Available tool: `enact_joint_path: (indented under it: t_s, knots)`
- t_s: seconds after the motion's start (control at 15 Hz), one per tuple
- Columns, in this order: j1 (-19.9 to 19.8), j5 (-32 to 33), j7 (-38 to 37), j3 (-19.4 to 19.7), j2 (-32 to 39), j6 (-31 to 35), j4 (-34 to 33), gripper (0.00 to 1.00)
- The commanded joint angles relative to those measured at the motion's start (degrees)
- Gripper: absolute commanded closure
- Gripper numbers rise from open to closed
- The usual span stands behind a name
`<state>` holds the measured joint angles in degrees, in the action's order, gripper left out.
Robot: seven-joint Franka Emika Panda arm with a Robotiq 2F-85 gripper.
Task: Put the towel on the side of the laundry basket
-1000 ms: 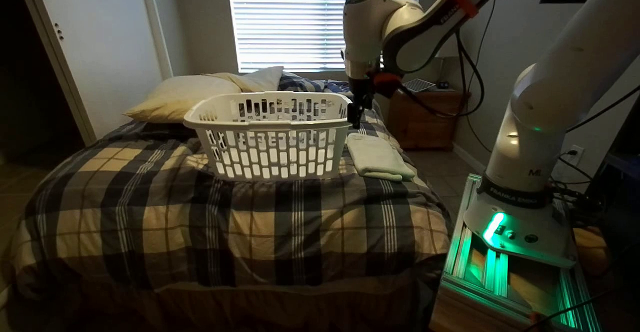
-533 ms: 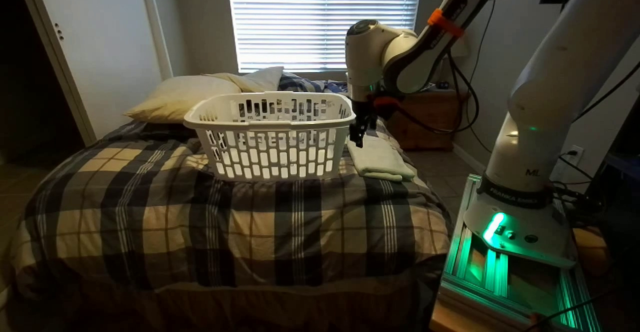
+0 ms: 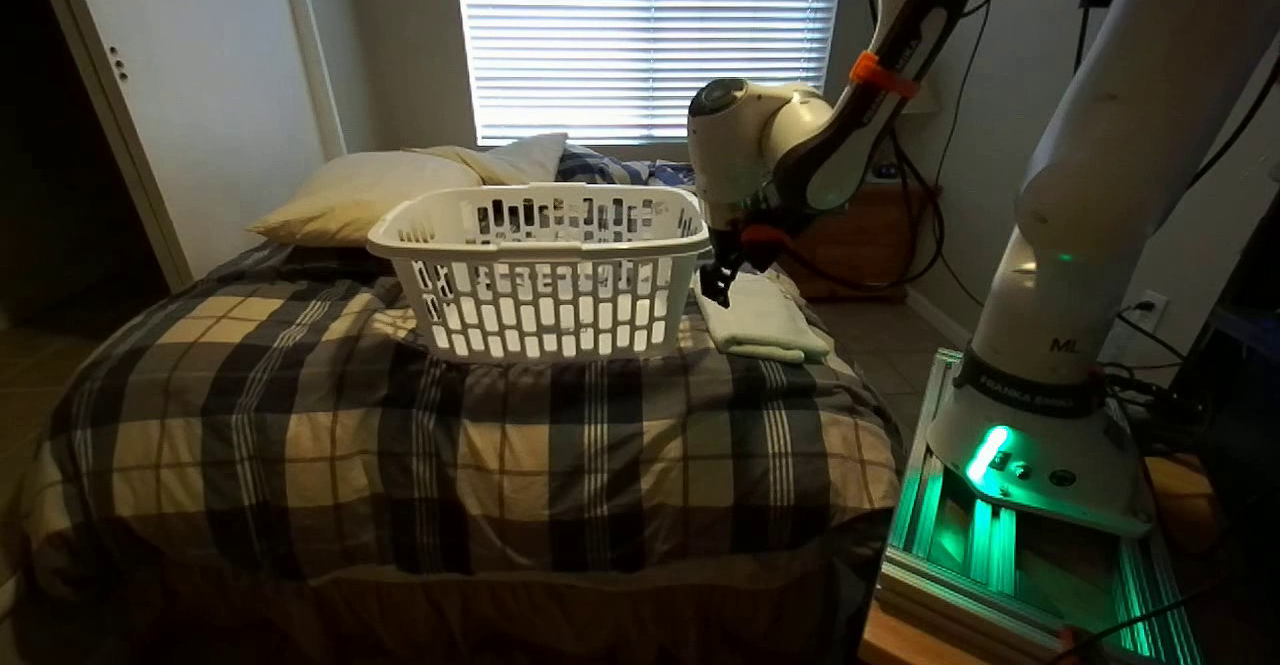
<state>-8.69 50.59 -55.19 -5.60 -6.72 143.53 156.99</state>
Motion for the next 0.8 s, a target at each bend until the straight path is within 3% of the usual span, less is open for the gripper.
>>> enact_joint_path:
  t_s: [0.0,0.07,0.47,0.73]
  knots:
    - [1.1,10.1,-11.1,1.8,4.4,0.0,-1.9,0.0]
    - [2.3,5.5,-6.1,2.6,1.1,-0.3,-0.1,0.0]
    - [2.7,7.7,-8.8,3.2,3.5,-0.2,-1.3,0.0]
    - [5.0,9.4,-12.4,2.6,6.3,-4.4,-1.8,0.0]
